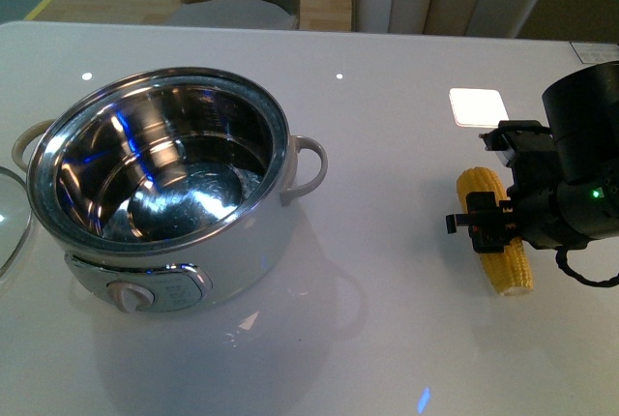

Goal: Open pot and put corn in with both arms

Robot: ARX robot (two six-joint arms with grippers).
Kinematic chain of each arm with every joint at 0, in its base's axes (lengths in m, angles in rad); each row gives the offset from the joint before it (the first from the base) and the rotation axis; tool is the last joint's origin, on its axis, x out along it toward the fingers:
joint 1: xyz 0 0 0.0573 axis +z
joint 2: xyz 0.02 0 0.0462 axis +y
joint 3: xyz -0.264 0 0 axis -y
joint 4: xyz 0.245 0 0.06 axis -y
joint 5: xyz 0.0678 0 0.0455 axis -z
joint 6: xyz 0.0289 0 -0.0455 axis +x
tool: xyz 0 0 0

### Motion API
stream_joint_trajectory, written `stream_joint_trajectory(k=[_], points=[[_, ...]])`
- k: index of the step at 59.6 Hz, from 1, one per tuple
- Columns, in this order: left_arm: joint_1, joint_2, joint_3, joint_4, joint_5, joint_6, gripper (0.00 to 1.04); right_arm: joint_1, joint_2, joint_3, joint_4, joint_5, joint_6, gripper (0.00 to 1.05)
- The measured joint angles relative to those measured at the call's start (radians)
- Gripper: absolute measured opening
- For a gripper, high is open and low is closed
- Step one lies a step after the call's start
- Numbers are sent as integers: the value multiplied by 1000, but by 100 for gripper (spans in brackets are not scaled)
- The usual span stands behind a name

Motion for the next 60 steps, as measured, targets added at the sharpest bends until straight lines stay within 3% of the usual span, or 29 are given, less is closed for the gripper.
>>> stream_joint_trajectory(k=[14,27,43,60], points=[[0,0,0,0,0,0,98,-34,-98,-90,29,-55,0,25],[0,0,0,0,0,0,98,-43,-318,-162,20,-147,58,22],[0,0,0,0,0,0,98,78,-500,-151,-30,-202,230,20],[0,0,0,0,0,0,98,224,-500,-15,-54,-209,427,19]])
